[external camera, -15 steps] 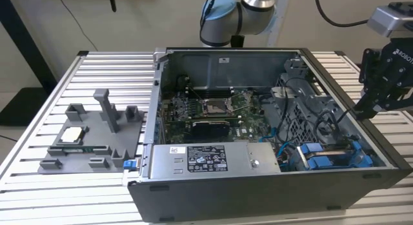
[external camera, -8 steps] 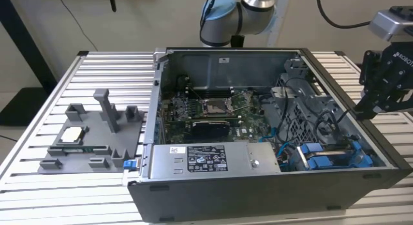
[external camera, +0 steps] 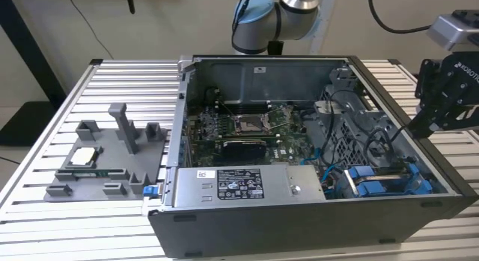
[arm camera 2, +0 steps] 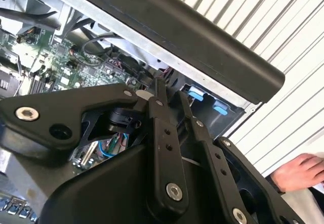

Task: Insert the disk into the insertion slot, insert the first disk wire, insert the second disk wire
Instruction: 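Insert the second disk wire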

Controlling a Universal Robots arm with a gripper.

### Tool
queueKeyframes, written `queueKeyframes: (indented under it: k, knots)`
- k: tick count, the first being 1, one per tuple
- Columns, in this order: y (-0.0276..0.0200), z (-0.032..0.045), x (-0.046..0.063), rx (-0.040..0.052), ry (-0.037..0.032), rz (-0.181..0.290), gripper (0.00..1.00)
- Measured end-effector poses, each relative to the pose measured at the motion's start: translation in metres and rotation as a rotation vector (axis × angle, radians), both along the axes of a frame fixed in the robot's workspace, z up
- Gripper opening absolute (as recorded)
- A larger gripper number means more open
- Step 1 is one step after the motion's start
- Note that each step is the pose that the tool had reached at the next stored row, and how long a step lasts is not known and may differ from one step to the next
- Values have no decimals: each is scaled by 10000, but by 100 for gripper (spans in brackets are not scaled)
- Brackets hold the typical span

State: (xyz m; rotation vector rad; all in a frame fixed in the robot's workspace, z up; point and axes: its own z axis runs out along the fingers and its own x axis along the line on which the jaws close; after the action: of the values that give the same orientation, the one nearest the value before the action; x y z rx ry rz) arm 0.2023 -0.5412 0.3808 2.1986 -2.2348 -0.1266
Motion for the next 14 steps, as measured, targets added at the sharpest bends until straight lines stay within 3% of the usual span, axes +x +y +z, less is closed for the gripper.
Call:
queueKeyframes:
  k: [4, 5, 14]
  knots:
    - [0, -6, 0, -3, 33, -37, 25]
    - [0, -8, 1, -1, 33, -39, 18]
    - [0, -7, -11, 2, 33, -42, 16]
